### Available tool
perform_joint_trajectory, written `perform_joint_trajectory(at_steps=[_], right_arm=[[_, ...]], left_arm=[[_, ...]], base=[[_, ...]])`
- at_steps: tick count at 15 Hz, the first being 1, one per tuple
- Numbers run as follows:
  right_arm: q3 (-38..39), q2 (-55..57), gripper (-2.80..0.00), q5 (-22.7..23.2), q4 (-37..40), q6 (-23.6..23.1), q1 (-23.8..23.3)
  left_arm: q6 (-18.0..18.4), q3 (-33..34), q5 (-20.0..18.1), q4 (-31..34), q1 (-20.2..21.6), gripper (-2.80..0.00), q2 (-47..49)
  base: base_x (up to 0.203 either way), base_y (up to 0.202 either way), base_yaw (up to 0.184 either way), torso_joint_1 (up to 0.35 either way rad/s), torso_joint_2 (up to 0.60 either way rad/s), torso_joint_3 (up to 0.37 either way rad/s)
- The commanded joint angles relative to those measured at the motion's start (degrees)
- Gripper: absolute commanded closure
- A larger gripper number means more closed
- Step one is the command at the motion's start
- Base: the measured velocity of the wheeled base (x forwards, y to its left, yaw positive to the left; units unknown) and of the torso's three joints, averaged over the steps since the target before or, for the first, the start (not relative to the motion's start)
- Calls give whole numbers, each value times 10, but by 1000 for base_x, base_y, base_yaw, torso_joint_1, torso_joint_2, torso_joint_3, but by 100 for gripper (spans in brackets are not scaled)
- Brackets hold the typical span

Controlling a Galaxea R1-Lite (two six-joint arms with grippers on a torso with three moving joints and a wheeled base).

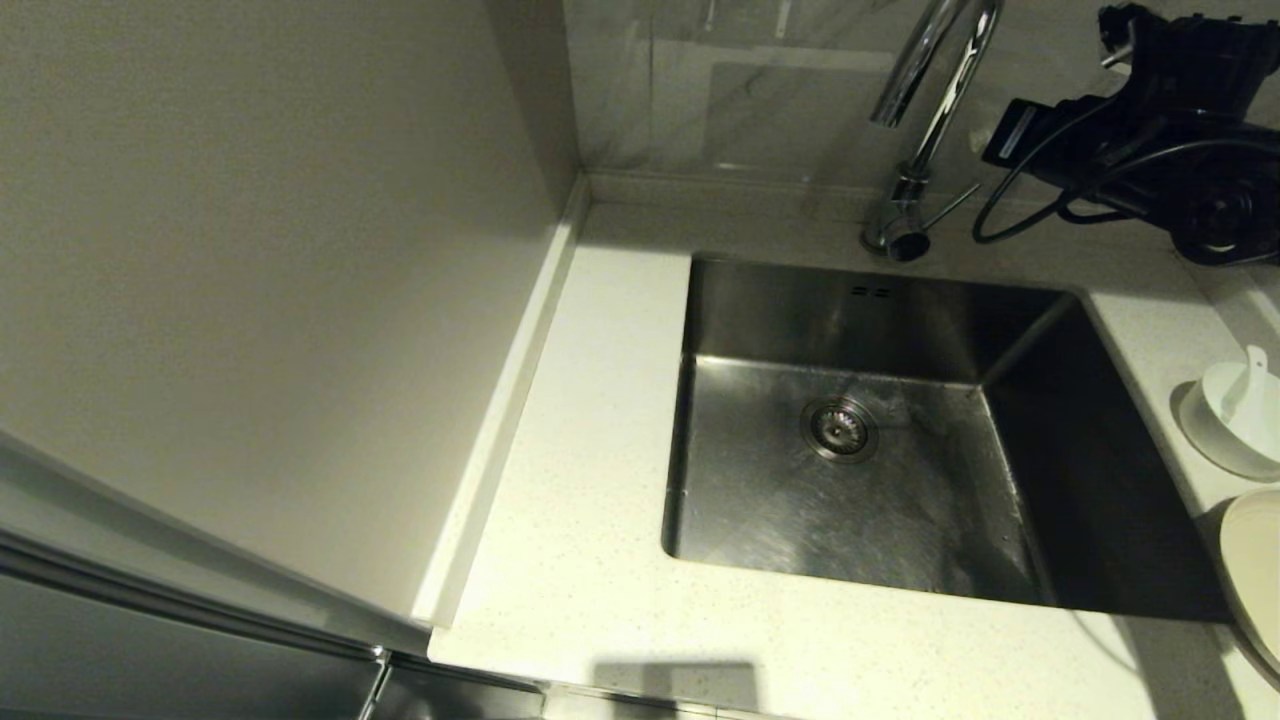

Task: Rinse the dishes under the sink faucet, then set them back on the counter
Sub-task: Turn on the faucet

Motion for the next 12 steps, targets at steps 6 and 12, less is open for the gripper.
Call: perform_joint_trajectory(at_steps=[6,12], right_arm=[[-3,33,0,3,-4,-22,1],[-3,37,0,3,-4,-27,1]], left_arm=[[0,0,0,0,0,0,-2],[0,0,0,0,0,0,-2]], base=[[0,0,0,0,0,0],[0,0,0,0,0,0]])
